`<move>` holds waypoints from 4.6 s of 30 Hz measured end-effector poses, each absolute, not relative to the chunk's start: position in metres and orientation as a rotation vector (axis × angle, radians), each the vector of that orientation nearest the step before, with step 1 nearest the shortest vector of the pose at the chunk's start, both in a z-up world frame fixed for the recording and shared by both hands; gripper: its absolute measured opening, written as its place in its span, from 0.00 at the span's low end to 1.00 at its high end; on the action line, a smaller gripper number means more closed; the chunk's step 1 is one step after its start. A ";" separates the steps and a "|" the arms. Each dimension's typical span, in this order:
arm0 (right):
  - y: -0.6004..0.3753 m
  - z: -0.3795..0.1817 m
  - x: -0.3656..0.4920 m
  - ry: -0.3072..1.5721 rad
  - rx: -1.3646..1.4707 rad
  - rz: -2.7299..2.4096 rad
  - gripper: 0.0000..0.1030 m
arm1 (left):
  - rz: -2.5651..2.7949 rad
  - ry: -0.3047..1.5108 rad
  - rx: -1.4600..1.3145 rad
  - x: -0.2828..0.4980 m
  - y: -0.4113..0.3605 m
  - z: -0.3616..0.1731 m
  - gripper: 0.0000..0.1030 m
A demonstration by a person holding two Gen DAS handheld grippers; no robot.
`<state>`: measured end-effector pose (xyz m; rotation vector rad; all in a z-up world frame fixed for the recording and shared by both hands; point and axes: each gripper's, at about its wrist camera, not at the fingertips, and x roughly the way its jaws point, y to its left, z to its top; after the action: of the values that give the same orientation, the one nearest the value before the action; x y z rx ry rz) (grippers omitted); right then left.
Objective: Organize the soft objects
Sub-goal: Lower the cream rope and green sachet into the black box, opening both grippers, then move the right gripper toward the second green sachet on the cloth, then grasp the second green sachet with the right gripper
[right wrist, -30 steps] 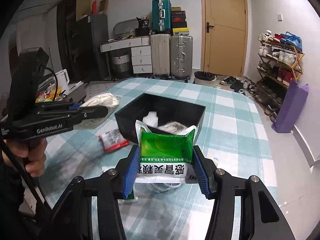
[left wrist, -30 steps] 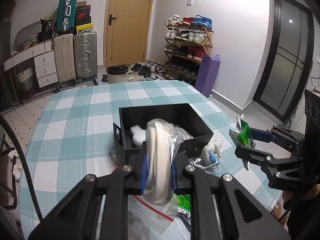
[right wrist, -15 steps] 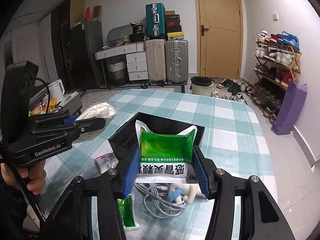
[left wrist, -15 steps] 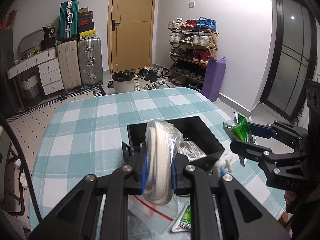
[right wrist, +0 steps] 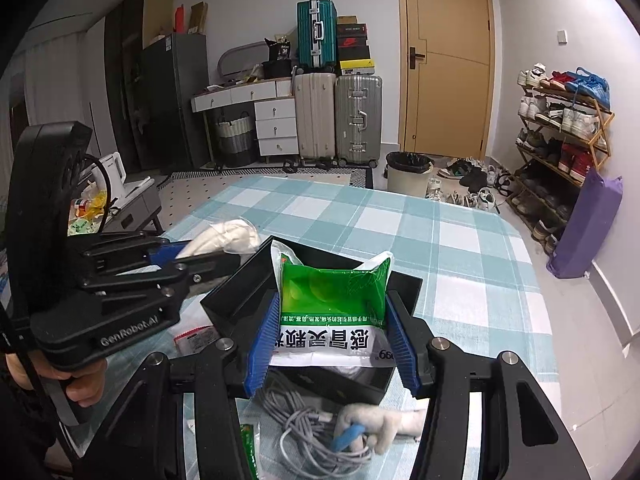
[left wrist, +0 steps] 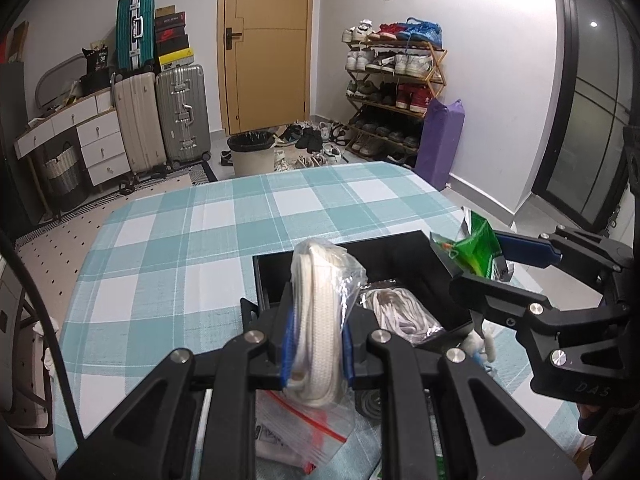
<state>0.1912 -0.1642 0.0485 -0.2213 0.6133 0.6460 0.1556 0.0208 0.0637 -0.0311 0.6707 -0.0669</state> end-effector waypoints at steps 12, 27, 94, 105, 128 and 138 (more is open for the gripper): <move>-0.156 0.025 0.220 0.642 -0.231 0.659 0.51 | -0.066 0.698 0.009 0.182 0.012 0.047 0.16; -0.161 0.013 0.237 0.615 -0.237 0.627 0.62 | -0.093 0.732 0.020 0.193 0.003 0.039 0.20; -0.179 -0.029 0.115 0.751 -0.286 0.722 1.00 | -0.065 0.737 -0.014 0.060 0.034 0.014 0.99; -0.162 -0.036 0.107 0.778 -0.317 0.777 1.00 | -0.056 0.752 -0.022 0.054 0.037 0.008 0.99; -0.133 -0.070 0.105 0.880 -0.395 0.781 1.00 | -0.034 0.783 -0.029 0.065 0.047 -0.003 0.99; -0.132 -0.066 0.103 0.880 -0.395 0.797 0.99 | -0.032 0.784 -0.031 0.065 0.049 -0.004 0.99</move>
<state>0.1032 -0.1319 -0.0659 -0.3948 0.8798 0.7972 0.0650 0.0487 -0.0044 -0.0314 0.7842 -0.0323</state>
